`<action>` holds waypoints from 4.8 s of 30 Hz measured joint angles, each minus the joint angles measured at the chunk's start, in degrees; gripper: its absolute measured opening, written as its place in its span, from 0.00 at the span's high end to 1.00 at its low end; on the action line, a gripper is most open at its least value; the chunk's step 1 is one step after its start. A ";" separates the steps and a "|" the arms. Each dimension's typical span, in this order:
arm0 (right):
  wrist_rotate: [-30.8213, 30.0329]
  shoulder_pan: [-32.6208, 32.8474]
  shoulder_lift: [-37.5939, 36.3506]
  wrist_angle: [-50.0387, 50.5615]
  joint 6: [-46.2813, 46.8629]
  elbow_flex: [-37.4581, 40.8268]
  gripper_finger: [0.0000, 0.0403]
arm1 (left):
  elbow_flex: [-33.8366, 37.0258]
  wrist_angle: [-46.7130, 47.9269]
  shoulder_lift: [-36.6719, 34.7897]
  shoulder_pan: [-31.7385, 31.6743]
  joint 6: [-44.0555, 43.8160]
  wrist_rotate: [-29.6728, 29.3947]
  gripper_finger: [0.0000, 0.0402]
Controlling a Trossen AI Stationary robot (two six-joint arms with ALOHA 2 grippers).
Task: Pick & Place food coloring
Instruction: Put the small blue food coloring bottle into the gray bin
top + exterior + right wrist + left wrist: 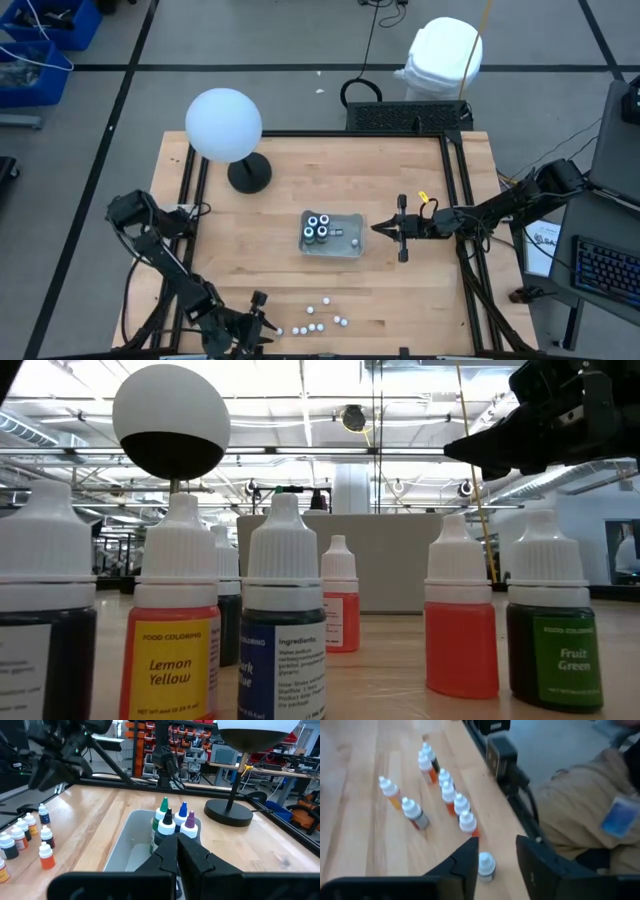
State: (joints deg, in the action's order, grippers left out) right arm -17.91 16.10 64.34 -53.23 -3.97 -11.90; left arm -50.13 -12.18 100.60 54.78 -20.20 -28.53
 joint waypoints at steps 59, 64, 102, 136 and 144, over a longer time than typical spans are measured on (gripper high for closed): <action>0.04 0.00 0.00 0.02 0.33 0.00 1.00 | 0.02 -2.01 6.71 -5.77 -10.14 9.34 0.43; 0.04 0.00 0.00 0.04 0.31 0.00 1.00 | 0.02 -1.73 6.71 -6.30 -10.17 10.47 0.43; -0.07 0.00 -0.02 -0.48 -2.75 0.00 1.00 | 0.02 10.86 -14.23 -24.31 13.07 16.77 0.81; -0.22 0.02 0.00 5.57 1.82 0.04 1.00 | -25.68 13.00 10.66 -46.19 22.32 23.98 0.81; -0.22 0.01 0.00 6.38 1.79 0.04 1.00 | -25.18 15.52 10.66 -47.41 22.78 25.52 0.80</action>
State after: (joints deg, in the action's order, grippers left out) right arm -18.13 16.11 64.34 -46.86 -2.17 -11.86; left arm -75.30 3.33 111.26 7.37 2.58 -3.02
